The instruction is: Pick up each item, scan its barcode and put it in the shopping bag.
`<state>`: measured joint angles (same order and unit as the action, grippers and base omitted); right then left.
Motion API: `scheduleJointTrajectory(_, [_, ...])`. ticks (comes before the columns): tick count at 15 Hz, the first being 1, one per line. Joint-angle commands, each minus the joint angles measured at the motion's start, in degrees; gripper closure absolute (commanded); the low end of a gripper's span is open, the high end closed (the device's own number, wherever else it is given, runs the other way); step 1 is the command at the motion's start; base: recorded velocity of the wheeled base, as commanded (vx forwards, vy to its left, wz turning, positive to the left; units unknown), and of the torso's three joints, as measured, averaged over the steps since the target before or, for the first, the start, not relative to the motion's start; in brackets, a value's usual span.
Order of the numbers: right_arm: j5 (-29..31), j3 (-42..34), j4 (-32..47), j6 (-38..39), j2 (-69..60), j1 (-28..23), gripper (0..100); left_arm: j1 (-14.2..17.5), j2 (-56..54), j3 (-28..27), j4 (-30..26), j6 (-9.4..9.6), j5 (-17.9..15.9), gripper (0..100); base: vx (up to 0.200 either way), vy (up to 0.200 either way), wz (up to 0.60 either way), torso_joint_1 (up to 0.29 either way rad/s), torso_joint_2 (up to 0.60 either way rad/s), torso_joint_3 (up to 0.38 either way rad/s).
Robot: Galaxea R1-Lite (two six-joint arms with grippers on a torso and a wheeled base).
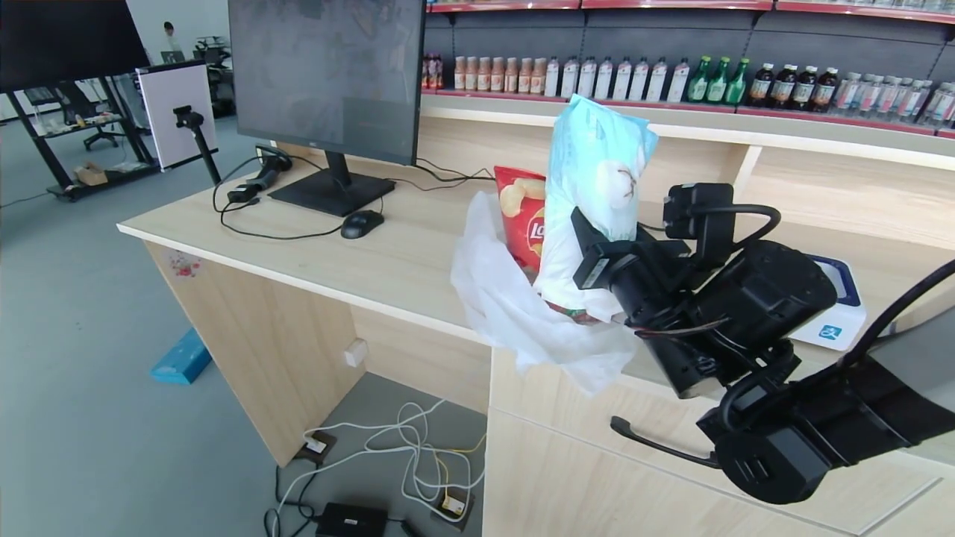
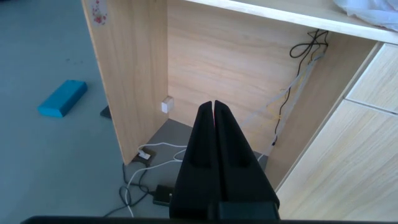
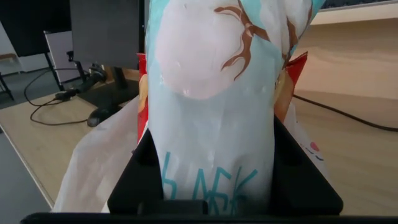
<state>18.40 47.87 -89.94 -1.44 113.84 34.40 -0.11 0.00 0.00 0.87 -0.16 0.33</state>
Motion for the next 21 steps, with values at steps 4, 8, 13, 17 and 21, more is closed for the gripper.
scheduleJointTrajectory(4, [-0.3, 3.1, -0.1, 0.4, 3.7, -1.4, 100, 0.0, 0.0, 0.0, 0.0, -0.02, 0.0, 100, 0.0, 0.0, 0.0, 0.0, 0.0, 0.0])
scheduleJointTrajectory(8, [-0.5, 3.8, -0.1, 1.2, 5.6, -3.6, 100, 0.1, 0.0, 0.0, 0.0, -0.02, 0.0, 100, 0.0, 0.0, 0.0, 0.0, 0.0, 0.0])
scheduleJointTrajectory(13, [-0.6, 3.9, -0.1, 1.3, 4.4, -4.9, 100, 0.1, 0.0, 0.0, 0.1, -0.11, 0.0, 100, 0.0, 0.0, 0.0, 0.0, 0.0, 0.0])
scheduleJointTrajectory(17, [0.1, 3.5, -0.1, 0.7, 2.9, 5.3, 100, 0.0, 0.0, 0.0, 0.1, -0.02, 0.0, 100, 0.0, 0.0, 0.0, 0.0, 0.0, 0.0])
scheduleJointTrajectory(21, [0.4, 4.0, -0.1, 0.7, 3.8, 6.5, 100, 0.0, 0.0, 0.0, 0.1, -0.02, 0.0, 100, 0.0, 0.0, 0.0, 0.0, 0.0, 0.0])
